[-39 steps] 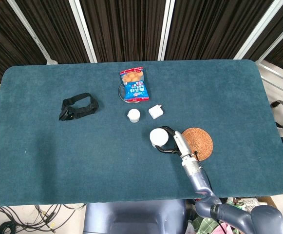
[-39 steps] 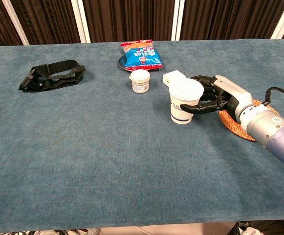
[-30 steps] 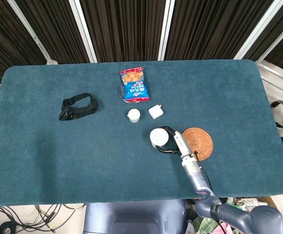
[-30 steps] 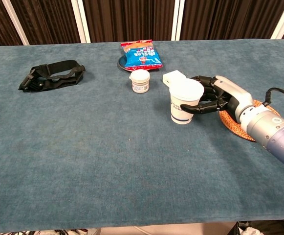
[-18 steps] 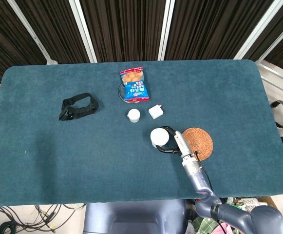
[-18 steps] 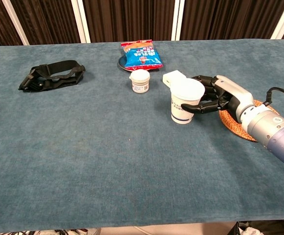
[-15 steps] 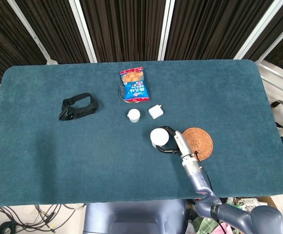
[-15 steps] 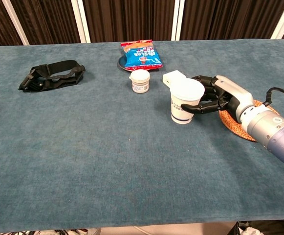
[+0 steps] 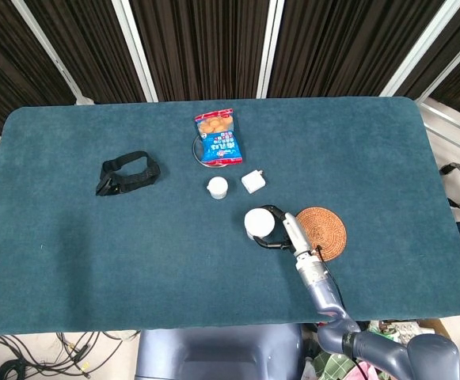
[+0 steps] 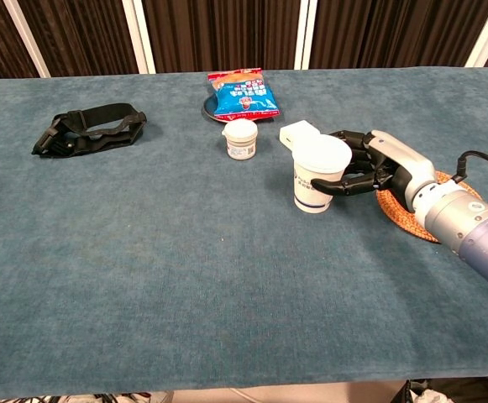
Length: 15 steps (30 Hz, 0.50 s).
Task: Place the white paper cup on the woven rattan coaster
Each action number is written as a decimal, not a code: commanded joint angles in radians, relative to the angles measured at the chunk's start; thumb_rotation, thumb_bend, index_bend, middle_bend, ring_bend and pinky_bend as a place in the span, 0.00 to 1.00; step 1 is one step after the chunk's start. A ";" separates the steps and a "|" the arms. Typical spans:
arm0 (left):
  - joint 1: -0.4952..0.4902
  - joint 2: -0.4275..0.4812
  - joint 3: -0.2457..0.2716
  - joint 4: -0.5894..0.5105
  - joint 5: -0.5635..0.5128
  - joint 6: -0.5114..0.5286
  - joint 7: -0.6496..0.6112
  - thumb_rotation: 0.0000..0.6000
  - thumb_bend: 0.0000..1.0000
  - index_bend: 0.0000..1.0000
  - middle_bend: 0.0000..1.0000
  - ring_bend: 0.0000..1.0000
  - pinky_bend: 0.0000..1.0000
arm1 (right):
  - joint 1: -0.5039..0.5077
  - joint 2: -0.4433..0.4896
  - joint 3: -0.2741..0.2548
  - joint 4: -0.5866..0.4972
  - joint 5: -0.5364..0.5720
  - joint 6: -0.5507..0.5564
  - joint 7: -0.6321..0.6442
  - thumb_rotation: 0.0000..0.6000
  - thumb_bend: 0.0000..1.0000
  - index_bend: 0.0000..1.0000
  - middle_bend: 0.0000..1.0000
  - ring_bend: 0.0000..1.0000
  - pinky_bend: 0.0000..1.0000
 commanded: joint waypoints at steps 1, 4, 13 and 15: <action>0.000 0.000 0.000 0.000 0.000 -0.001 0.000 1.00 0.26 0.00 0.03 0.00 0.00 | 0.001 0.001 0.001 -0.001 -0.001 0.001 -0.001 1.00 0.19 0.34 0.33 0.33 0.21; 0.000 0.000 0.001 -0.001 0.000 -0.001 0.000 1.00 0.26 0.00 0.03 0.00 0.00 | 0.001 0.003 0.003 -0.004 0.000 0.002 0.001 1.00 0.19 0.34 0.33 0.33 0.21; 0.001 0.001 0.001 -0.003 0.000 -0.001 0.000 1.00 0.26 0.00 0.03 0.00 0.00 | 0.008 0.016 0.018 -0.030 -0.002 0.012 -0.011 1.00 0.19 0.34 0.34 0.34 0.21; 0.001 0.001 0.001 -0.003 0.000 0.000 0.000 1.00 0.26 0.00 0.03 0.00 0.00 | 0.009 0.021 0.021 -0.040 -0.002 0.014 -0.015 1.00 0.19 0.34 0.34 0.34 0.21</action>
